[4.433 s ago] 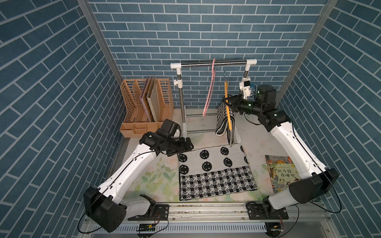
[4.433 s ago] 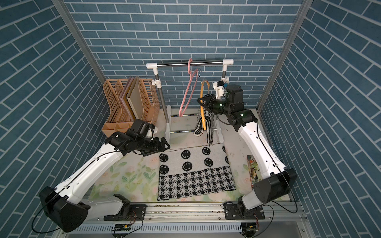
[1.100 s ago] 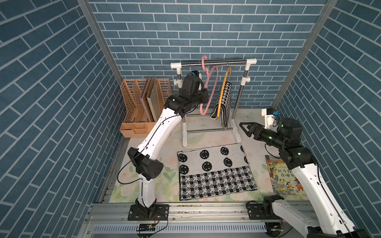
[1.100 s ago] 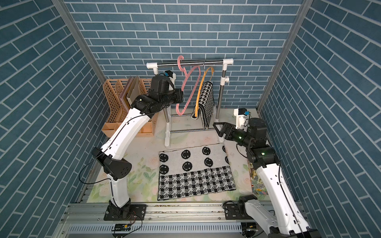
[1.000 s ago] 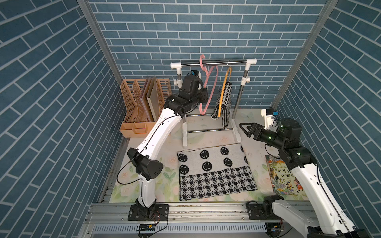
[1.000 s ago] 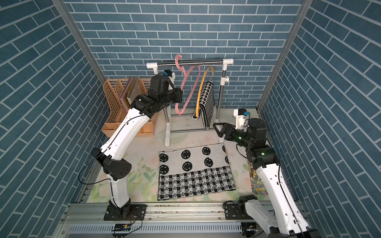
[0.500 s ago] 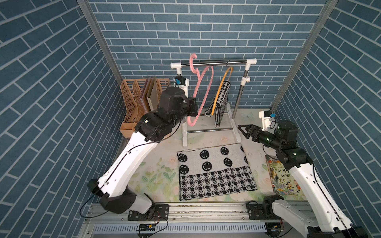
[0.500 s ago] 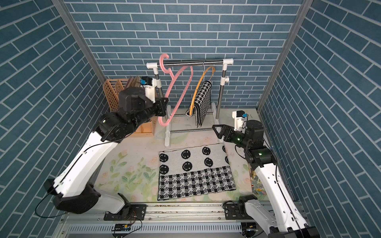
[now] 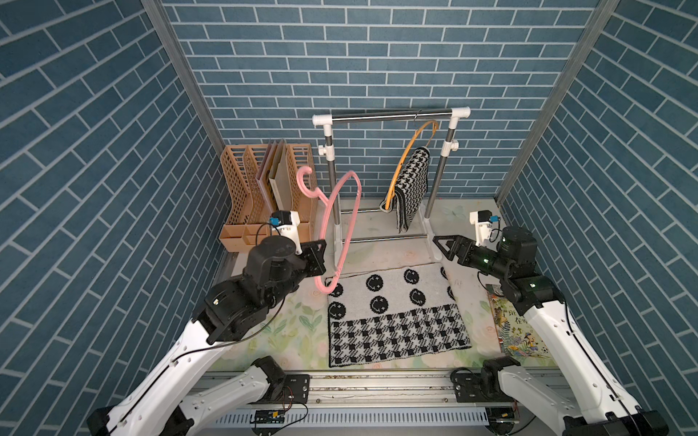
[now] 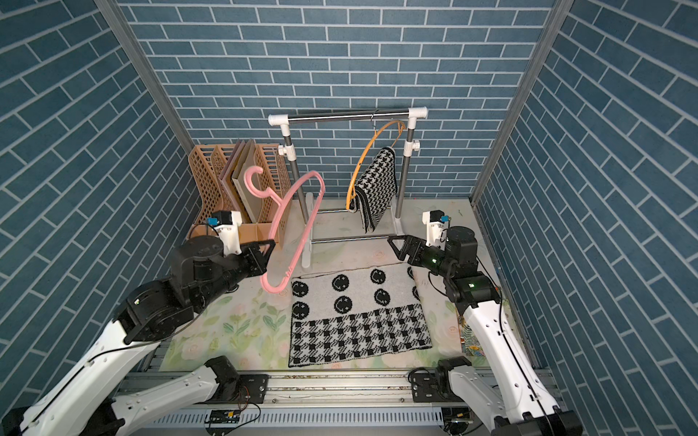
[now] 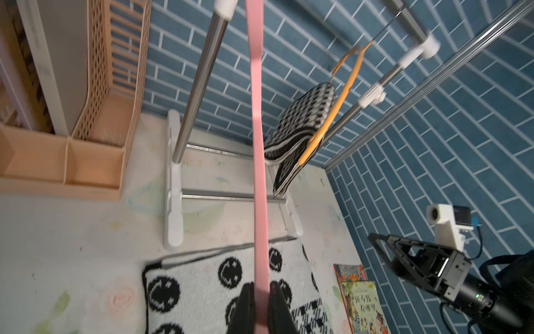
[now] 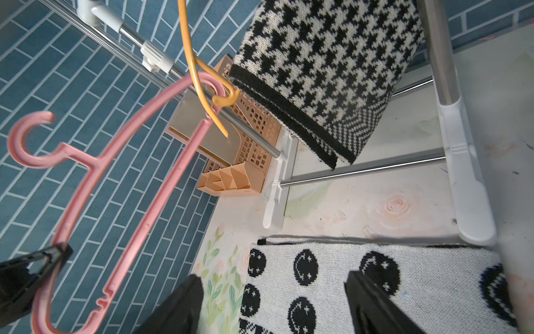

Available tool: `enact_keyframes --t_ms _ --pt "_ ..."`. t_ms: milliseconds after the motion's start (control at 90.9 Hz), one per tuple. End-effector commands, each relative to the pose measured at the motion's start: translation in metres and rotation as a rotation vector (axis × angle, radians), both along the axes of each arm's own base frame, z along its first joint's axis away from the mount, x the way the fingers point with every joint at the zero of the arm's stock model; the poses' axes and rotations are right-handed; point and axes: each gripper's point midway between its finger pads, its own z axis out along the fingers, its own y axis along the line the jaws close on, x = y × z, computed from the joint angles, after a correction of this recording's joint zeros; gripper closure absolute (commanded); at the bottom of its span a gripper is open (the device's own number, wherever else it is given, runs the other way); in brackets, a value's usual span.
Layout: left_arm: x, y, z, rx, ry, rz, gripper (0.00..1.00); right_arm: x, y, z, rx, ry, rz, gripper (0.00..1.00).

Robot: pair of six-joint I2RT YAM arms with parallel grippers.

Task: Hang the scarf on the hanger
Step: Pick up the hanger from the clothesline.

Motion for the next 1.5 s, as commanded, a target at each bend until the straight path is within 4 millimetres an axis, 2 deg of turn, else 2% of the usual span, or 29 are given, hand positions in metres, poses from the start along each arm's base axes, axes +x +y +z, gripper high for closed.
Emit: enact_keyframes --t_ms 0,33,110,297,440,528,572,693,781,902,1023,1034,1078,1276,1485 --pt "-0.016 0.004 -0.045 -0.111 0.14 0.052 1.0 0.001 -0.007 0.0 -0.004 -0.021 -0.039 0.18" --pt "-0.019 0.004 -0.061 -0.119 0.173 0.057 1.0 0.001 -0.009 -0.006 -0.022 -0.017 -0.05 0.18" --pt "-0.029 0.001 -0.082 -0.16 0.206 0.047 1.0 -0.002 -0.015 -0.021 -0.058 0.003 -0.071 0.18" --pt "-0.042 -0.016 -0.102 -0.202 0.252 0.015 1.0 -0.013 -0.022 -0.065 -0.08 0.085 -0.099 0.19" --pt "-0.06 -0.051 -0.119 -0.256 0.279 -0.027 1.0 -0.022 -0.03 -0.097 -0.097 0.137 -0.139 0.19" --pt "-0.077 -0.076 -0.132 -0.191 0.277 -0.05 1.0 -0.028 -0.034 -0.113 -0.097 0.165 -0.163 0.19" --pt "-0.083 -0.081 -0.133 -0.152 0.264 -0.028 1.0 -0.032 -0.035 -0.119 -0.095 0.176 -0.168 0.19" --pt "-0.092 -0.086 -0.139 -0.154 0.255 0.026 1.0 -0.039 -0.039 -0.127 -0.098 0.186 -0.179 0.19" --pt "-0.099 -0.096 -0.151 -0.183 0.259 0.04 1.0 -0.044 -0.044 -0.133 -0.121 0.194 -0.2 0.19" --pt "-0.115 -0.118 -0.165 -0.126 0.212 0.073 1.0 -0.049 -0.051 -0.139 -0.168 0.194 -0.215 0.19" --pt "-0.133 -0.147 -0.167 -0.043 0.129 0.105 1.0 -0.055 -0.052 -0.147 -0.208 0.209 -0.193 0.19" --pt "-0.134 -0.15 -0.158 -0.068 0.131 0.108 1.0 -0.055 -0.052 -0.147 -0.21 0.209 -0.191 0.19" --pt "-0.137 -0.158 -0.165 -0.03 0.12 0.125 1.0 -0.056 -0.052 -0.15 -0.22 0.213 -0.182 0.19" --pt "-0.143 -0.159 -0.187 -0.054 0.105 0.231 1.0 -0.058 -0.055 -0.158 -0.248 0.234 -0.188 0.19" --pt "-0.148 -0.17 -0.231 -0.076 0.157 0.249 1.0 -0.055 -0.07 -0.171 -0.298 0.292 -0.279 0.2"
